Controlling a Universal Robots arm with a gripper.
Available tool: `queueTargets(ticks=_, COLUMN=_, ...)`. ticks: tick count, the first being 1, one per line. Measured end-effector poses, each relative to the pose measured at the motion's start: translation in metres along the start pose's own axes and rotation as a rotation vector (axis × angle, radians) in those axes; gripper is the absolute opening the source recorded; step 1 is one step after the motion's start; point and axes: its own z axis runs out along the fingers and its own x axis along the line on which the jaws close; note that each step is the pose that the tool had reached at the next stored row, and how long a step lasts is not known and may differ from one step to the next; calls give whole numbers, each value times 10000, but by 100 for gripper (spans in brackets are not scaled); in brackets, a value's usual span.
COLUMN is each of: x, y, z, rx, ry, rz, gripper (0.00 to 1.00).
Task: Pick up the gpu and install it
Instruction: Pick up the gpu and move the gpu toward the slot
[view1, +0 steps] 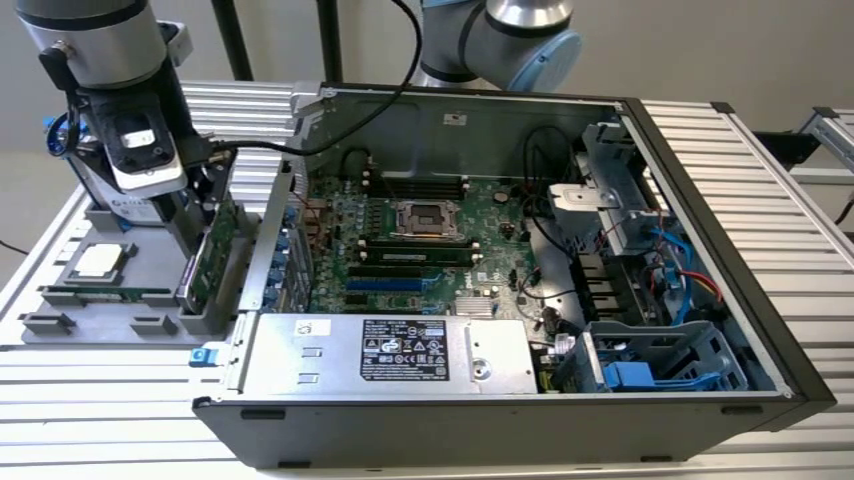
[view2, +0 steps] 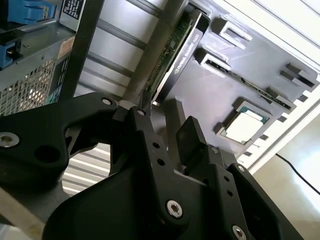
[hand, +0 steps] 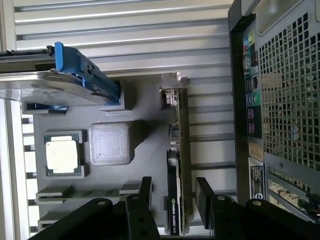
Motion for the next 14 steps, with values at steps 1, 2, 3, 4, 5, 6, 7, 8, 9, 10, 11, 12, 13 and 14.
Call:
queueTargets(ticks=1, x=0, y=-1, z=7, rx=1, ry=1, rz=-1, gripper=100)
queueTargets(ticks=2, x=-1, y=-1, z=15, rx=0, ry=0, rz=0, gripper=100)
queueTargets(ticks=3, x=-1, y=-1, z=23, rx=0, ry=0, rz=0, gripper=100)
queueTargets(ticks=4, x=-1, y=-1, z=32, rx=0, ry=1, rz=0, gripper=100)
queueTargets(ticks=5, x=-1, y=-2, z=40, rx=0, ry=0, rz=-1, gripper=100)
queueTargets(ticks=6, x=-2, y=-2, z=49, rx=0, ry=0, rz=-1, gripper=100)
queueTargets(ticks=7, x=-2, y=-3, z=58, rx=-1, ry=0, rz=-1, gripper=100)
queueTargets(ticks=8, x=-2, y=-3, z=66, rx=-1, ry=0, rz=-1, gripper=100)
queueTargets(ticks=9, x=-2, y=-3, z=73, rx=0, ry=0, rz=0, gripper=100)
queueTargets(ticks=10, x=-2, y=-4, z=79, rx=1, ry=2, rz=0, gripper=100)
queueTargets(ticks=11, x=-3, y=-4, z=86, rx=0, ry=1, rz=0, gripper=100)
queueTargets(ticks=12, x=-3, y=-4, z=94, rx=0, ry=0, rz=0, gripper=100)
queueTargets(ticks=13, x=-3, y=-5, z=102, rx=0, ry=1, rz=-1, gripper=100)
queueTargets(ticks=14, x=-3, y=-5, z=110, rx=1, ry=1, rz=0, gripper=100)
